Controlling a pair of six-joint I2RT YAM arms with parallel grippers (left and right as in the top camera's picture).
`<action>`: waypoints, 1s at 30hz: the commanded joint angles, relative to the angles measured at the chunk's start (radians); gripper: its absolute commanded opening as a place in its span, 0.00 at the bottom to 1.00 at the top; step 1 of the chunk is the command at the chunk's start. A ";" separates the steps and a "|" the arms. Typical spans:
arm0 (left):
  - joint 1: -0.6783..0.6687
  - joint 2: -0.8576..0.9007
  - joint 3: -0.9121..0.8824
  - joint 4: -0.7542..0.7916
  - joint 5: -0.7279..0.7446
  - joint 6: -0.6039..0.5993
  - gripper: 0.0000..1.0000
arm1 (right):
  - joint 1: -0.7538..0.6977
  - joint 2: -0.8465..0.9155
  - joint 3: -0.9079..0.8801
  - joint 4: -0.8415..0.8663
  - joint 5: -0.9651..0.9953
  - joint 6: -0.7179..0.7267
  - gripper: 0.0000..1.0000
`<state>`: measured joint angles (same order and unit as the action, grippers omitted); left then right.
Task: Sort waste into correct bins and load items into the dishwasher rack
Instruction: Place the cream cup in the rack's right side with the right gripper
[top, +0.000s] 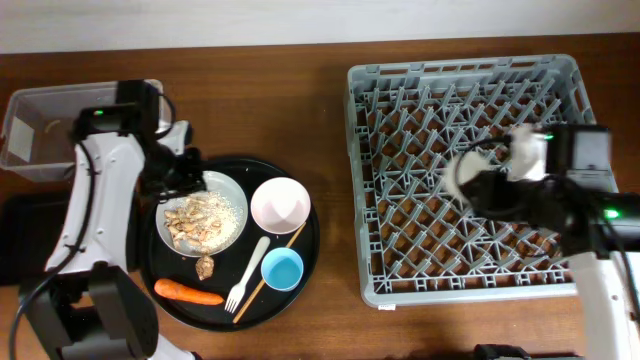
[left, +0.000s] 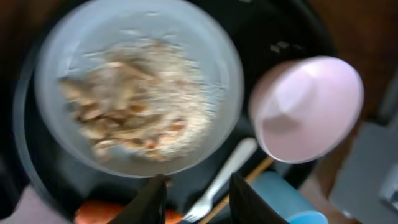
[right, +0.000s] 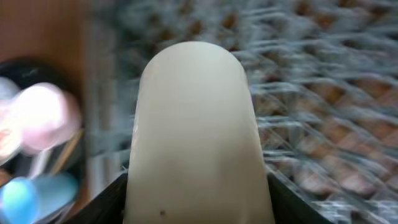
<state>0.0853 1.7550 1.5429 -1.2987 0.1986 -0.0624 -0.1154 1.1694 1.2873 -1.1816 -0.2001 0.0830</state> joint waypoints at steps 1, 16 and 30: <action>0.048 -0.021 0.008 -0.006 -0.061 -0.058 0.33 | -0.153 0.012 0.022 -0.031 0.194 0.008 0.40; 0.048 -0.021 0.008 -0.007 -0.061 -0.058 0.33 | -0.514 0.320 0.022 -0.060 0.219 0.035 0.47; 0.006 -0.021 0.008 -0.069 0.007 -0.034 0.35 | -0.472 0.248 0.023 -0.046 -0.224 -0.107 0.86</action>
<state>0.1284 1.7550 1.5429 -1.3346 0.1616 -0.1101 -0.6228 1.4879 1.2949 -1.2259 -0.2253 0.0689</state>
